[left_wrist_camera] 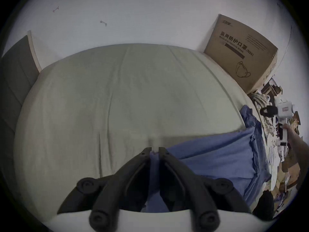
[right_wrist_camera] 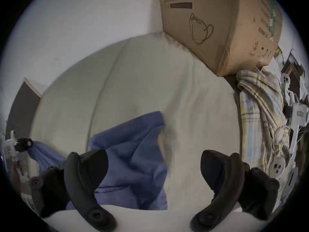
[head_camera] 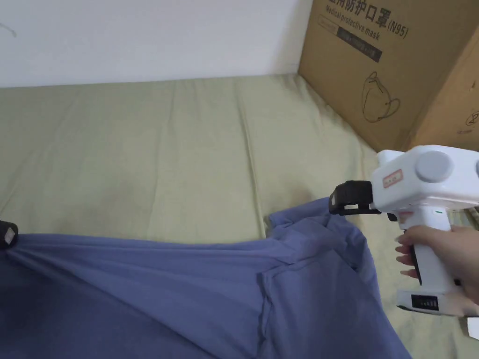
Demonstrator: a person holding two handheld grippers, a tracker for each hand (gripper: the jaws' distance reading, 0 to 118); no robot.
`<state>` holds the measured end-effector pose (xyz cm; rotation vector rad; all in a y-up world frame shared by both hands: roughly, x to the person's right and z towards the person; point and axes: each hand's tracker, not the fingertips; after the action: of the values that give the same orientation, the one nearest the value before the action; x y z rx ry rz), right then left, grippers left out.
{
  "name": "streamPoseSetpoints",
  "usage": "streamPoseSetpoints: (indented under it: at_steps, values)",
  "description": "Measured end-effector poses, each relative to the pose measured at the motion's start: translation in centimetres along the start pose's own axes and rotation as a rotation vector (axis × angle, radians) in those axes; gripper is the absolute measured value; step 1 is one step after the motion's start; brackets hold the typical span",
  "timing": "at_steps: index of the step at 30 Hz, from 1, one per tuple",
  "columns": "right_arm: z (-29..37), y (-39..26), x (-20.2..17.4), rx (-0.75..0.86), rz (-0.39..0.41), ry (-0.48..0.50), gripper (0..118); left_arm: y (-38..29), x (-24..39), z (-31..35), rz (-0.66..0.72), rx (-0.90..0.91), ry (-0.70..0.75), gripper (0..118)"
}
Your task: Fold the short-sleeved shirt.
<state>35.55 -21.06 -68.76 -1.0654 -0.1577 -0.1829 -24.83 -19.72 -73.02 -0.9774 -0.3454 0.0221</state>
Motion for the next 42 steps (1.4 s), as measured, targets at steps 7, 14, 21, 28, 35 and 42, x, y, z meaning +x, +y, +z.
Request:
streamPoseSetpoints:
  at_steps: [7, 14, 21, 28, 35, 42]
  values:
    - [-3.2, -0.1, 0.0, -0.08, -0.078, 0.122, 71, -0.8, 0.3, -0.2, -0.012, -0.032, 0.018, 6]
    - [0.6, -0.1, -0.5, 0.058, -0.041, 0.155, 0, -0.9, 0.3, 2.1, 0.032, -0.001, 0.014, 6]
    - [11.8, -1.5, -0.3, 0.245, 0.048, 0.187, 0, -0.5, 1.8, 10.4, 0.033, 0.114, 0.007, 6]
    - [26.0, -1.8, -1.0, 0.423, 0.035, 0.247, 0, 0.8, 4.0, 24.7, -0.021, 0.305, 0.032, 6]
    - [38.6, 1.5, -4.0, 0.605, 0.082, 0.261, 0, 2.7, 5.1, 37.4, -0.031, 0.502, 0.078, 6]
    - [46.2, 7.4, -7.9, 0.731, 0.109, 0.273, 0, 6.0, 4.2, 43.6, 0.009, 0.621, 0.137, 6]
